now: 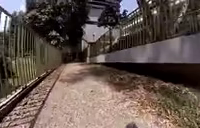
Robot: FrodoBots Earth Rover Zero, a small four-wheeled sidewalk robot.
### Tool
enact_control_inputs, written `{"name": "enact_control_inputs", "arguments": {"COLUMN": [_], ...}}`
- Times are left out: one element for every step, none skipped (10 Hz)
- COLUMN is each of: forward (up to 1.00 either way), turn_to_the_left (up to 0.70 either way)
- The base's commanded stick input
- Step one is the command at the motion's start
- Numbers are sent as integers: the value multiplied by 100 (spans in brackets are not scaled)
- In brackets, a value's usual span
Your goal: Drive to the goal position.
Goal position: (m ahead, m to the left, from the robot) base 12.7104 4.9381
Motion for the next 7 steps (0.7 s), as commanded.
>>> {"name": "enact_control_inputs", "arguments": {"forward": [100, 100, 100, 100, 100, 100, 100], "turn_to_the_left": [0, 0, 0, 0, 0, 0, 0]}}
